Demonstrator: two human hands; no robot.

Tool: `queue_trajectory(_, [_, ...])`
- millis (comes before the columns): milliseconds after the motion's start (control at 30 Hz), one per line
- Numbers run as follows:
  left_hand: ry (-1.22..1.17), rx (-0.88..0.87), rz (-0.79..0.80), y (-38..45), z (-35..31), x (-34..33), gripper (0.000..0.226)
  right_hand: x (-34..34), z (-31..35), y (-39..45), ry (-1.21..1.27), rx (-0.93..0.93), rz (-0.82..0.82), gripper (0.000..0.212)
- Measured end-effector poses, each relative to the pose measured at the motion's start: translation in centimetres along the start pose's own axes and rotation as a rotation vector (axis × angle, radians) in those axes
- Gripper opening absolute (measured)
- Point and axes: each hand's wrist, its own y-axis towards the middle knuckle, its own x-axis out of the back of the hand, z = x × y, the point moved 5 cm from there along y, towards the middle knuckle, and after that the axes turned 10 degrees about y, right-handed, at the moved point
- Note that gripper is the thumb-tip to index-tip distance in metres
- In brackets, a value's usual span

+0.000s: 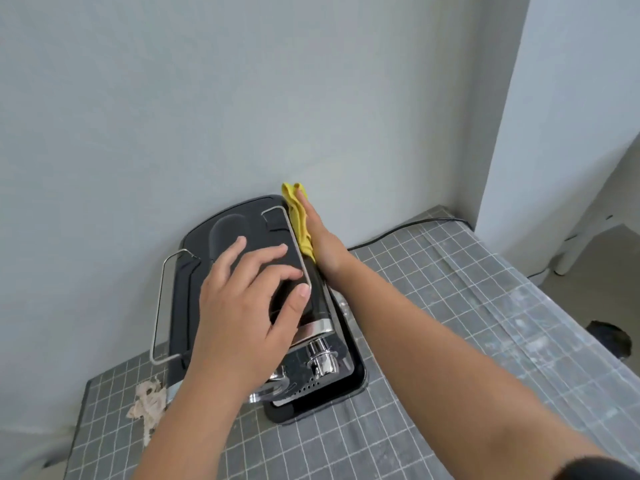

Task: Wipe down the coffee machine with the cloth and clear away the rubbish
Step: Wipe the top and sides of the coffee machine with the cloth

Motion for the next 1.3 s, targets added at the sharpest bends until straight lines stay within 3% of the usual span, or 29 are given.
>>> queue_trajectory(133, [-0.005,-0.041,0.012,-0.1,-0.3,0.0,0.024,1.9,-4.2,1.8,0.029,-0.195,-0.054,0.081])
queue_trajectory(267, [-0.018,-0.051,0.027,0.0,-0.5,0.0,0.019,3.9,-8.8,-0.3,0.051,-0.298,-0.08,0.069])
queue_trajectory(367, [-0.033,-0.013,0.046,0.2,-0.4,0.1,0.017,4.7,-10.4,-2.8,0.01,-0.365,-0.134,0.083])
queue_trajectory(467, [-0.026,0.016,0.068,0.3,-0.4,0.2,0.031,3.7,-7.6,-3.2,0.052,-0.261,-0.108,0.056])
queue_trajectory(600, [0.077,0.023,0.179,0.6,-0.9,0.0,0.064,1.6,-3.2,-1.0,0.033,0.032,-0.024,0.052])
queue_trajectory(700, [0.171,0.005,0.302,1.0,-2.0,-0.9,0.075,1.6,-3.7,1.2,-0.008,0.042,0.007,0.049])
queue_trajectory(800, [0.129,0.1,0.314,1.7,-3.2,-1.8,0.074,2.8,-5.3,1.9,-0.005,-0.009,-0.004,0.04])
queue_trajectory(933, [0.081,0.155,0.28,2.5,-4.6,-3.0,0.067,4.3,-9.1,0.7,0.067,-0.147,-0.018,0.045])
queue_trajectory(1100, [0.024,0.146,0.258,2.5,-4.4,-3.5,0.061,8.0,-17.6,-0.2,-0.011,-0.247,-0.123,0.057])
queue_trajectory(1167, [-0.016,0.193,0.231,2.3,-4.3,-3.5,0.059,6.4,-14.7,-1.7,0.015,-0.257,-0.129,0.057])
queue_trajectory(1233, [-0.034,0.227,0.202,2.2,-4.2,-3.4,0.062,4.5,-10.6,-2.2,0.068,-0.141,-0.106,0.04])
queue_trajectory(1300, [-0.016,0.227,0.189,2.3,-4.2,-3.5,0.062,3.0,-6.6,-2.1,0.052,0.009,-0.063,0.041])
